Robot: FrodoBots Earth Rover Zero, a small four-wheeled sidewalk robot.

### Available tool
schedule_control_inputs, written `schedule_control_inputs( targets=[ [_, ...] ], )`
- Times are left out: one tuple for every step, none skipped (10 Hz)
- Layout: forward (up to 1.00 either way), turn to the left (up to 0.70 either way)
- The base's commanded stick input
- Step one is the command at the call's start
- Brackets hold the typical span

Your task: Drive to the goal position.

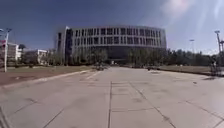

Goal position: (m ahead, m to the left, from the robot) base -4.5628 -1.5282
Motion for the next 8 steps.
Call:
schedule_control_inputs(
  targets=[
    [0.70,0.01],
    [0.70,0.01],
    [0.70,0.00],
    [0.70,0.00],
    [0.70,0.00],
    [0.70,0.00],
    [0.70,0.00],
    [0.70,0.00]
  ],
)
